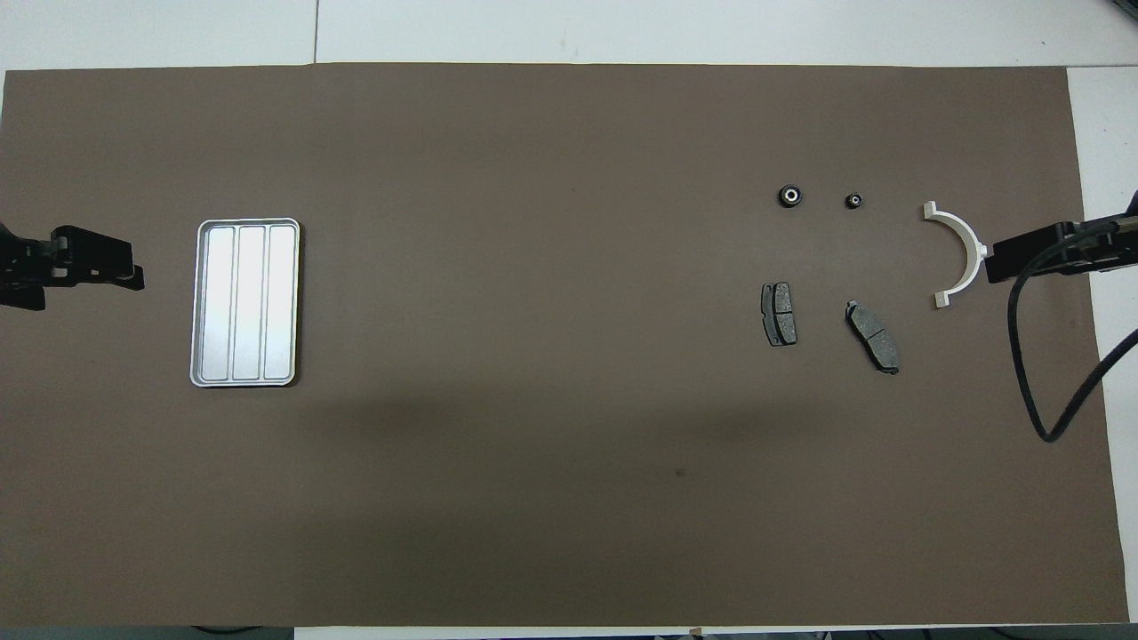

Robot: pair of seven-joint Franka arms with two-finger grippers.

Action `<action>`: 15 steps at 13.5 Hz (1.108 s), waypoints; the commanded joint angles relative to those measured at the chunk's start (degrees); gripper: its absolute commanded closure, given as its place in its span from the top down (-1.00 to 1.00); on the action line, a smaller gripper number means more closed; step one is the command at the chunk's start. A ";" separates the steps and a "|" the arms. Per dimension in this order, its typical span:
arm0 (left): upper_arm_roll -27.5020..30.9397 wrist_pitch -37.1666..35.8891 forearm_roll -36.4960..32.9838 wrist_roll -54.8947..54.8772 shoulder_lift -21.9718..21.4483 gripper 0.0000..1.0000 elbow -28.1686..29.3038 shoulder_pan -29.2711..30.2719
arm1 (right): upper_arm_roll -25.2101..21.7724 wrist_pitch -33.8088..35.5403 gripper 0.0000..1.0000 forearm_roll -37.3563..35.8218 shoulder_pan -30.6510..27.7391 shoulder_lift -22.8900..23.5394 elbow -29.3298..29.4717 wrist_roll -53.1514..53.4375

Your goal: Pick bearing gear from pile to tray

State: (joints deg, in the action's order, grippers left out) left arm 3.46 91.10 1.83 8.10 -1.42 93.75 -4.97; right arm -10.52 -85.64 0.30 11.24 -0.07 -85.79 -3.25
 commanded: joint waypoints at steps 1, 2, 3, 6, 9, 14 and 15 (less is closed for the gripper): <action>-0.12 -0.93 -0.51 -0.10 -0.96 1.00 0.38 0.23 | 0.32 0.57 1.00 -0.38 -0.52 -0.37 -0.43 -0.62; -0.21 -0.93 -0.51 -0.10 -0.96 1.00 0.38 0.22 | 0.32 0.57 1.00 -0.38 -0.52 -0.37 -0.43 -1.06; -0.12 -0.84 -0.51 -0.10 -0.96 1.00 0.38 0.22 | 0.32 0.57 1.00 -0.38 -0.52 -0.37 -0.43 -1.15; -0.12 -0.93 -0.51 -0.10 -0.96 1.00 0.38 0.22 | 0.32 0.65 1.00 -0.38 -0.43 -0.28 -0.52 -1.15; -0.12 -0.84 -0.51 -0.10 -0.96 1.00 0.38 0.22 | 0.32 0.57 1.00 -0.82 -0.52 -0.28 -0.52 -1.32; -0.12 -0.84 -0.51 -0.10 -0.96 1.00 0.38 0.22 | 0.32 0.48 1.00 -0.82 -0.69 0.16 -0.34 -1.59; -0.12 -0.84 -0.51 -0.10 -0.96 1.00 0.38 0.22 | 0.32 0.57 1.00 -0.91 -0.52 0.16 -0.34 -1.59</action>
State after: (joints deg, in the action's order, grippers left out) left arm 3.45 91.10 1.83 8.10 -1.42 93.75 -4.97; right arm -10.50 -85.64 0.28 11.04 0.13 -85.96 -3.25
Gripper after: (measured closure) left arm 0.000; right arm 0.000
